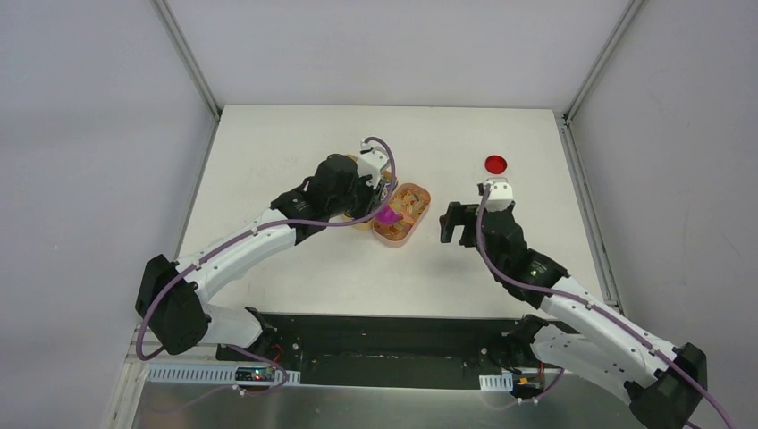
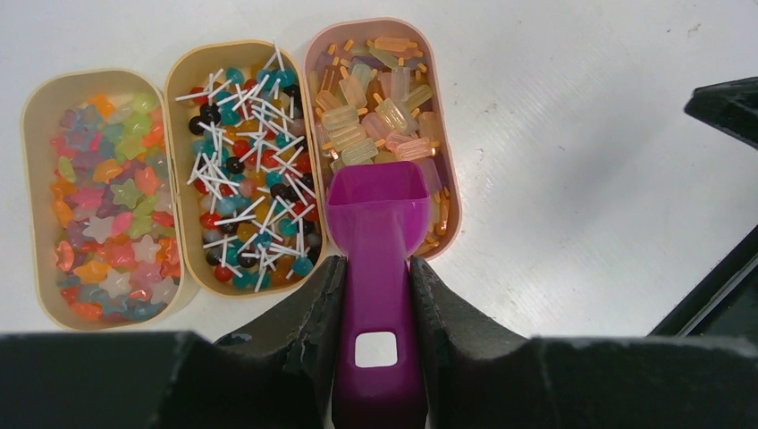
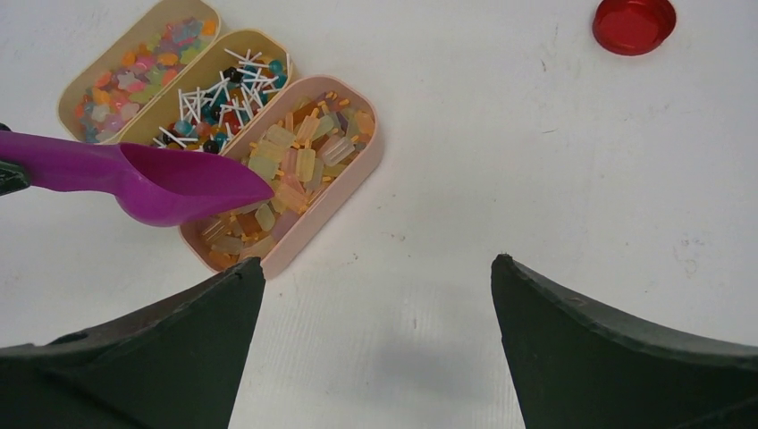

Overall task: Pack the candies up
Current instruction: Scoop the fake candies from the storage box.

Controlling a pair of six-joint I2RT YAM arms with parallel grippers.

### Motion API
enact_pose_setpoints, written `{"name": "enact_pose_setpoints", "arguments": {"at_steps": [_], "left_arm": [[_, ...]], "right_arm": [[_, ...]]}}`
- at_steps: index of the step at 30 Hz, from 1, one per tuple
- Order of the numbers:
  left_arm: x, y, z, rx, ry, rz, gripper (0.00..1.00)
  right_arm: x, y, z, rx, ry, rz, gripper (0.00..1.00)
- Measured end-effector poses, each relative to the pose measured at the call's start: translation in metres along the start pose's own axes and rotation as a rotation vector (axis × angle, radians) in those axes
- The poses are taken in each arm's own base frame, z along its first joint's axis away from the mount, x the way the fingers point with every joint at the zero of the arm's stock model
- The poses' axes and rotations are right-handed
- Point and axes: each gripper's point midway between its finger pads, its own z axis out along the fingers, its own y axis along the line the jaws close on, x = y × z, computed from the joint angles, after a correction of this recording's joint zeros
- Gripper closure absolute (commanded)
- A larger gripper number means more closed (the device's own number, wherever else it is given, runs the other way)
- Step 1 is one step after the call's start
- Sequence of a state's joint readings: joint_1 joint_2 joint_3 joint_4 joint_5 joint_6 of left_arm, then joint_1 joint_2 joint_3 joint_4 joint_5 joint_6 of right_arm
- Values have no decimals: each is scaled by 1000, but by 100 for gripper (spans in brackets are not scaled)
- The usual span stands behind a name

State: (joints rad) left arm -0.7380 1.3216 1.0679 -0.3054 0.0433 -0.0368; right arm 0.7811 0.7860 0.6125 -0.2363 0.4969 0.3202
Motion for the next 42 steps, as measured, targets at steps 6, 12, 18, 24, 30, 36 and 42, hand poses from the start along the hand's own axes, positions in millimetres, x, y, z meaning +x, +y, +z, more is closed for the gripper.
{"name": "enact_pose_setpoints", "arguments": {"at_steps": [6,12,18,24,30,36,42], "left_arm": [[2,0,2,0,8,4,100],[6,-2,1,16,26,4,100],[8,-5,-4,32,55,9,100],[10,-4,-6,31,71,39,100],[12,-3,-8,31,84,53,100],[12,-3,-7,31,83,67,100],[14,-2,3,31,90,68,100]], "right_arm": [[11,5,19,-39,72,18,8],[16,6,40,-70,108,68,19],[17,3,70,-88,147,110,44],[15,4,105,-113,181,134,54],[23,13,135,-153,236,136,59],[44,19,146,-182,293,141,62],[50,21,152,-197,301,144,64]]}}
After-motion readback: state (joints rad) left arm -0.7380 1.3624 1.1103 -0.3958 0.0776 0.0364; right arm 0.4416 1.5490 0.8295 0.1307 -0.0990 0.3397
